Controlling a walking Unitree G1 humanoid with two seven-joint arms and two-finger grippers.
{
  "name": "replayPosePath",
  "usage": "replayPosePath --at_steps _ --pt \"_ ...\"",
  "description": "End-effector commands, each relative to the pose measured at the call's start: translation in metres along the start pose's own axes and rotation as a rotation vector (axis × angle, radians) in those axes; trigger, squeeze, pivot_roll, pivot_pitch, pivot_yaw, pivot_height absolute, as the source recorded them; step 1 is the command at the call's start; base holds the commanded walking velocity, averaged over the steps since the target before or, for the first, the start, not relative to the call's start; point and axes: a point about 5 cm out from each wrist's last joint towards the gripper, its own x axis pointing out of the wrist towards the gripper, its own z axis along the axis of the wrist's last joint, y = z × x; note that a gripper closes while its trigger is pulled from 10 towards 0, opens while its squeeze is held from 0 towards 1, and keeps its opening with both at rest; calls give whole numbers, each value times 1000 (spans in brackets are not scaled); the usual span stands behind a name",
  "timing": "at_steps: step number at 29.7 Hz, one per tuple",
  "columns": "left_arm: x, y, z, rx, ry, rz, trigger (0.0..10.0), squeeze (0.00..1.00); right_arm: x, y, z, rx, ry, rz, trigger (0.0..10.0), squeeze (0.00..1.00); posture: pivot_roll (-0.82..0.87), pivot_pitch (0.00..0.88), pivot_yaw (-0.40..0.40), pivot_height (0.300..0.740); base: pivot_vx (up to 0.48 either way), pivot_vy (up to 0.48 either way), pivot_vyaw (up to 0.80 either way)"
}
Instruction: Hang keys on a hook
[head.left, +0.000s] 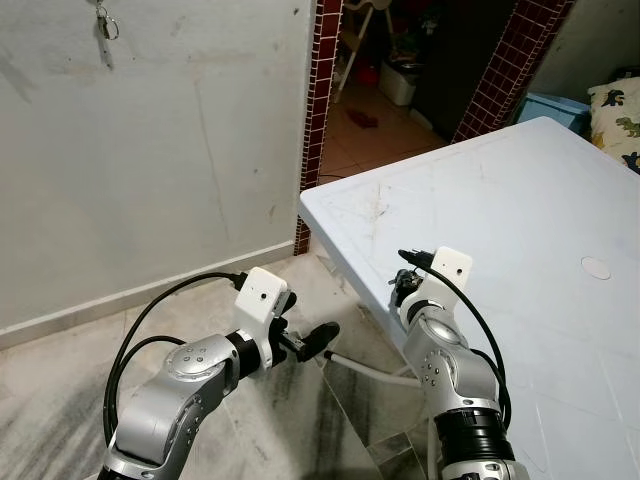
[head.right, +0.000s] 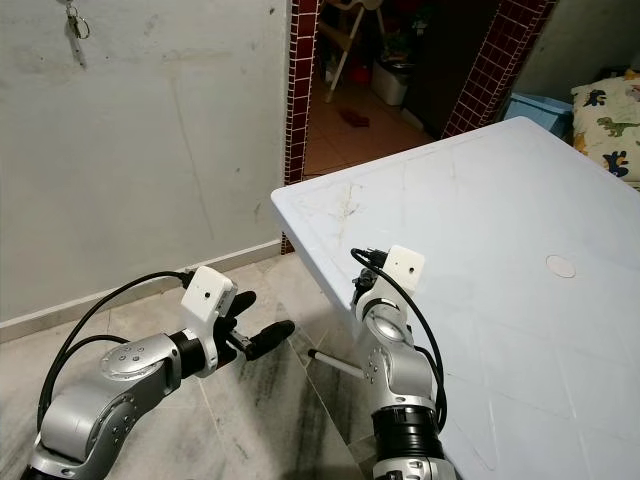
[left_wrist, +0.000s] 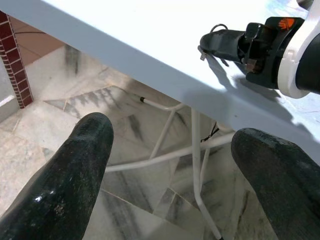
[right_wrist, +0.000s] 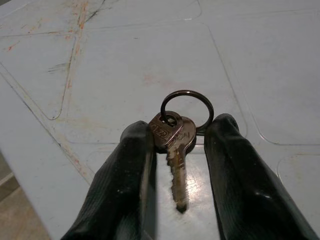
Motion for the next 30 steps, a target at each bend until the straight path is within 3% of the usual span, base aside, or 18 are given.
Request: replayPosePath --at_steps 1,13,30 --pt "1 -2 2 8 -6 1 10000 0 -1 1 -23 7 110 2 0 0 171 86 -105 740 0 0 0" --pt "2 -1 4 16 -18 14 10000 0 3 -3 -12 15 66 -12 0 0 169 82 -105 740 0 0 0" --pt "3 18 16 34 -105 162 10000 0 5 0 16 -9 -79 31 0 0 166 76 -105 740 0 0 0"
